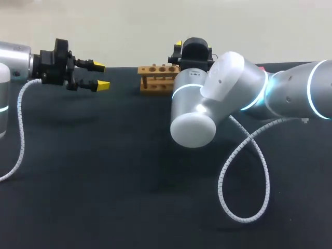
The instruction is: Grasp the test tube, adjust it, and insert it.
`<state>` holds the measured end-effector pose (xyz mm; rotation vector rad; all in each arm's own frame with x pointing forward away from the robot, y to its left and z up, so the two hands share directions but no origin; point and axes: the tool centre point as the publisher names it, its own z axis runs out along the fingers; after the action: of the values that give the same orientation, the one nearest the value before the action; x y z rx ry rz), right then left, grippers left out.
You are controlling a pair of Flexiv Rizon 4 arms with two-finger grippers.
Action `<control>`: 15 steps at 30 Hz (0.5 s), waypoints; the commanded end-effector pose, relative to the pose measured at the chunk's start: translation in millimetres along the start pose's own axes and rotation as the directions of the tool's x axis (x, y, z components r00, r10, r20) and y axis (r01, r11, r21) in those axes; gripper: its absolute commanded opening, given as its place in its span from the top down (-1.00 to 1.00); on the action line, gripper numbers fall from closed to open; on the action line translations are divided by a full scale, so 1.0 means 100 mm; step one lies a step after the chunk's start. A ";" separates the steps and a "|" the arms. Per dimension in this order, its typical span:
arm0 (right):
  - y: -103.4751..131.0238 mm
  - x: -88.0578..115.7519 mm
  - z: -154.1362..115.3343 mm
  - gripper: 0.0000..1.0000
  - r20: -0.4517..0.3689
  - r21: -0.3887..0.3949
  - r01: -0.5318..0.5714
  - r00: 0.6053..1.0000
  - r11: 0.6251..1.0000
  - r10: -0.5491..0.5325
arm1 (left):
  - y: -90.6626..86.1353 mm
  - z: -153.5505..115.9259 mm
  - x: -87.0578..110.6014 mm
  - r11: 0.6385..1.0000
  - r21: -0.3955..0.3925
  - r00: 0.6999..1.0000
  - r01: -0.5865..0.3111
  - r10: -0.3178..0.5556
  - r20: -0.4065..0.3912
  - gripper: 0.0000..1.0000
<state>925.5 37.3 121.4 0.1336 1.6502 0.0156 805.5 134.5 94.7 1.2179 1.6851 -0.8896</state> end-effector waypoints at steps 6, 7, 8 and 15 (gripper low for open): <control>0.02 0.02 0.08 -0.84 -0.002 -0.017 -0.005 1.000 1.000 0.005 | -0.02 -0.01 0.01 1.000 -0.005 1.000 -0.003 0.003 0.004 -1.00; 0.03 0.01 0.09 -0.85 -0.002 -0.019 -0.005 1.000 1.000 0.005 | -0.02 -0.01 0.01 1.000 -0.005 1.000 -0.003 0.003 0.004 -1.00; 0.03 0.01 0.10 -0.86 -0.003 -0.021 -0.004 1.000 1.000 0.004 | -0.02 -0.01 0.01 1.000 -0.005 1.000 -0.003 0.003 0.004 -1.00; 0.04 0.00 0.17 -0.90 -0.005 -0.035 -0.003 1.000 0.999 0.002 | -0.02 -0.01 0.01 1.000 -0.005 1.000 -0.003 0.003 0.004 -1.00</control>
<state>935.7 40.9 121.8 0.1168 1.6544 0.0356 805.5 134.5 94.7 1.2179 1.6852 -0.8896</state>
